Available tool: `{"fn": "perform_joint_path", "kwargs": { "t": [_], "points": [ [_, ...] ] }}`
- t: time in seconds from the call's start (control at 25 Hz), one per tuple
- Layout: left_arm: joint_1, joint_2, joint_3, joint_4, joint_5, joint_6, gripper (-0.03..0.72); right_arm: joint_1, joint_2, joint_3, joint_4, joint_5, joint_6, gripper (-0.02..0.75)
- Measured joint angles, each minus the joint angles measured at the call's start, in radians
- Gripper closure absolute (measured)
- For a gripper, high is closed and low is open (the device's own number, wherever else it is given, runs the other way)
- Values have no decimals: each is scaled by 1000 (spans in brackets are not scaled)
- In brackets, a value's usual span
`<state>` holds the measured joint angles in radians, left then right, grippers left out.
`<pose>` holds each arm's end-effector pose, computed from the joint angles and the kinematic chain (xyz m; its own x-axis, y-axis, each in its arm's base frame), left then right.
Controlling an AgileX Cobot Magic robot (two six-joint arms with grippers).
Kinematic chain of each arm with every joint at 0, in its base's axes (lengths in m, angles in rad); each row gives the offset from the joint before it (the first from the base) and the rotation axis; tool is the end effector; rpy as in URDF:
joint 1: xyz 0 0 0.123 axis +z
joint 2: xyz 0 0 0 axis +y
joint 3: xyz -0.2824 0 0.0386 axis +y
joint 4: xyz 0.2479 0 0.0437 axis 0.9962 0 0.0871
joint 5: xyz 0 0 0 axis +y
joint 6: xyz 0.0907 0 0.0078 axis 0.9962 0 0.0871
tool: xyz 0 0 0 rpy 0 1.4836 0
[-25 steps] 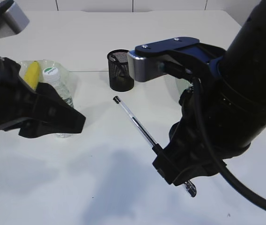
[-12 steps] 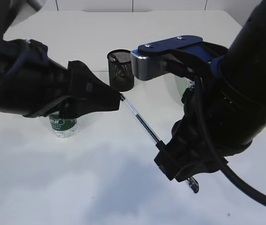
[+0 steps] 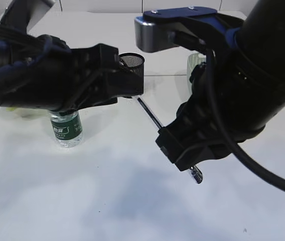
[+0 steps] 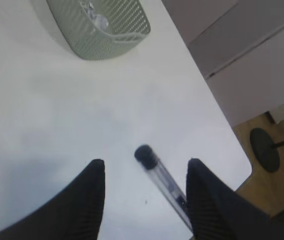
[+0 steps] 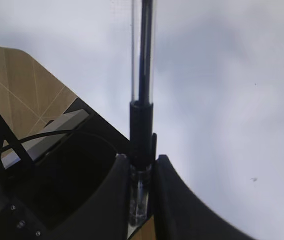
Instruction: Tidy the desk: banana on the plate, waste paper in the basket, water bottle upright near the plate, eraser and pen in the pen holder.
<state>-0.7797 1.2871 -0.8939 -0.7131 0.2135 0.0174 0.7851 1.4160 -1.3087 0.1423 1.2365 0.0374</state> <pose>0.1931 -0.2088 0.3095 -0.7446 -0.1442 -0.6518 0.4046 0.6790 -0.6125 0.1850 0.2022 0.3391 -0.7311 -0.6126 -0.3002 -0.6709 0.7256 0.1531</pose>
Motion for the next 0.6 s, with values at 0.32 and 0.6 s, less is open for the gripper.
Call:
{"fn": "perform_joint_path", "kwargs": {
  "t": [0.32,0.6],
  "points": [
    [0,2,0,-127,-40,-2,319,0,0,-4,2,0,4,674],
    [0,2,0,-171,-45,-2,319,0,0,-4,55,0,4,674]
  ]
}}
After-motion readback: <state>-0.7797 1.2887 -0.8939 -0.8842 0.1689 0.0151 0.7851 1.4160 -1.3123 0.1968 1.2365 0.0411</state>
